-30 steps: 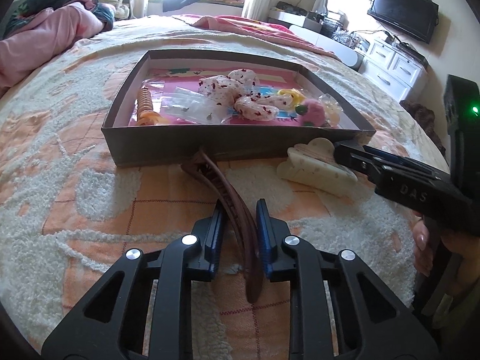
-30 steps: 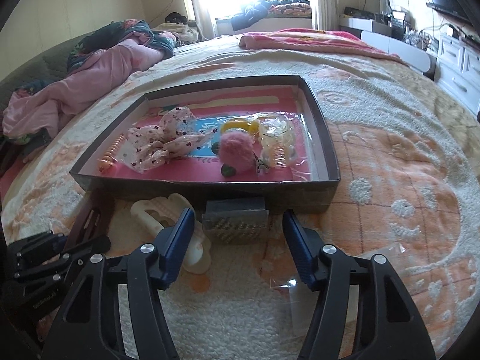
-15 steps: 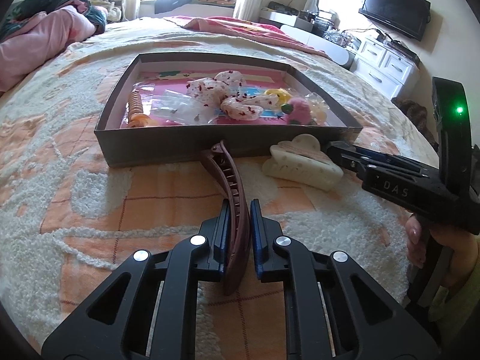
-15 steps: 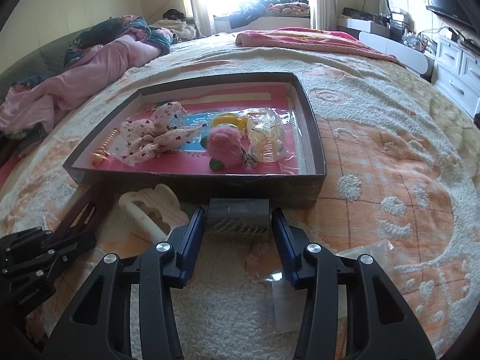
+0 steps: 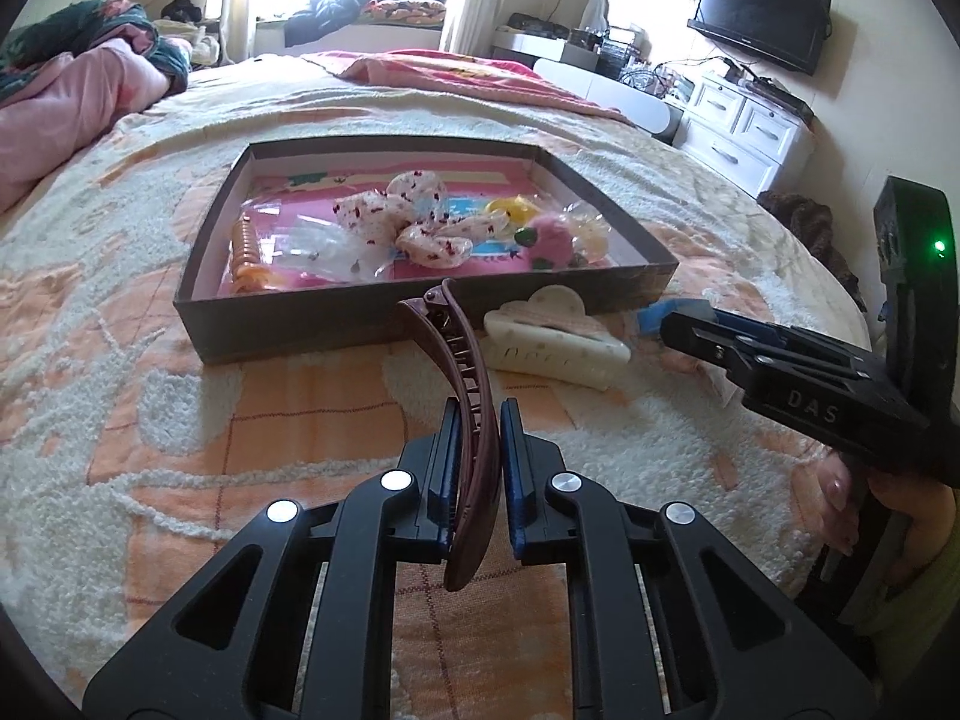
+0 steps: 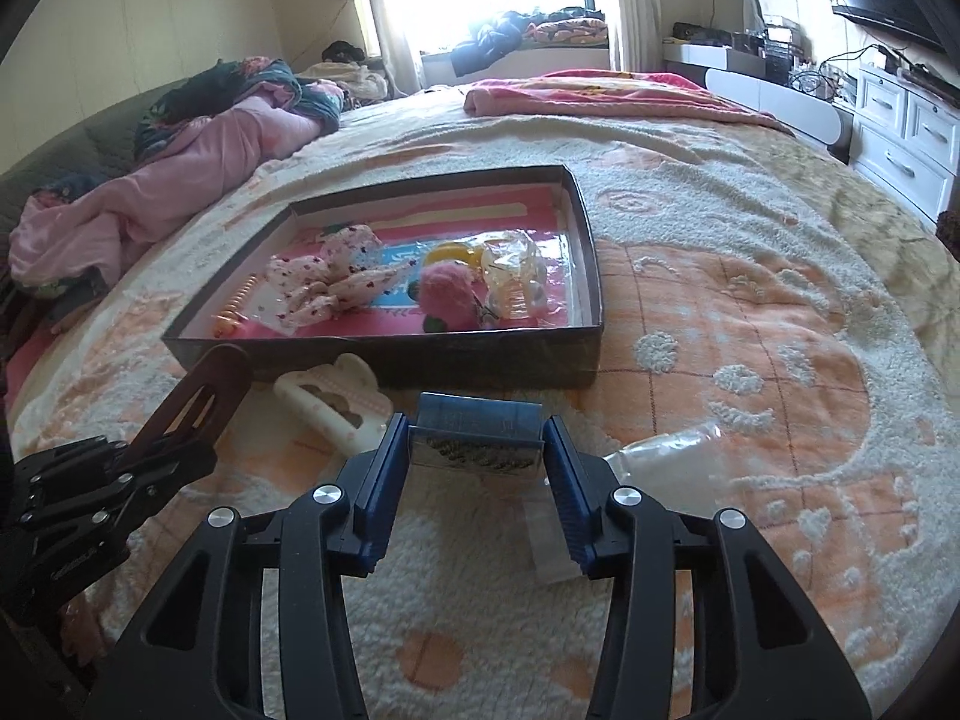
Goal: Organize jewelry
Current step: 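Carry the claw clip into the tray with the left tool while the right tool carries the brush there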
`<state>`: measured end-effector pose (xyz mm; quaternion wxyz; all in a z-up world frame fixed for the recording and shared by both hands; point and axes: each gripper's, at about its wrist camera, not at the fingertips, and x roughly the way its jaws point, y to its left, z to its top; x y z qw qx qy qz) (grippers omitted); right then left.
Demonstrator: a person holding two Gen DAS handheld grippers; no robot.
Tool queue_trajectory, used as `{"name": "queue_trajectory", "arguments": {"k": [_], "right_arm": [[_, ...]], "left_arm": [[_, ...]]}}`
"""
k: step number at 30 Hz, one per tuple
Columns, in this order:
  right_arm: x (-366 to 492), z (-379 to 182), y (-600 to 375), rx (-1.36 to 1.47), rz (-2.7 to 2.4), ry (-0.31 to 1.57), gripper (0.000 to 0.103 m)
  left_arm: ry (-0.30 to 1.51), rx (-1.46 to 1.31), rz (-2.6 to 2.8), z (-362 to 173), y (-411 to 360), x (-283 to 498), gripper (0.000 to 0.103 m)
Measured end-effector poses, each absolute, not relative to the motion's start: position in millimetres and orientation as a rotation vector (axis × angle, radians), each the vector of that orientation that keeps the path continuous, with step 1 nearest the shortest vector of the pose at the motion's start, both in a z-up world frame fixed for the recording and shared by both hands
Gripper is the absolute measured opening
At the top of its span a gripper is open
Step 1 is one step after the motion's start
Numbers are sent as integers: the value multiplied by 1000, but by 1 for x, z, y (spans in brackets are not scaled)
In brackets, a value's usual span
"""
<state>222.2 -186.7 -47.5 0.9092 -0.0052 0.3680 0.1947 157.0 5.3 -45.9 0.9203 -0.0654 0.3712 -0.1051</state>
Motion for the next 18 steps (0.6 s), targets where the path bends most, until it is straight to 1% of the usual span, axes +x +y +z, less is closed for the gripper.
{"name": "queue_trajectory", "arguments": {"k": [18], "right_arm": [[209, -23, -146, -50, 513, 717, 43]], "left_arm": [[711, -178, -153, -29, 33, 159, 7]]}}
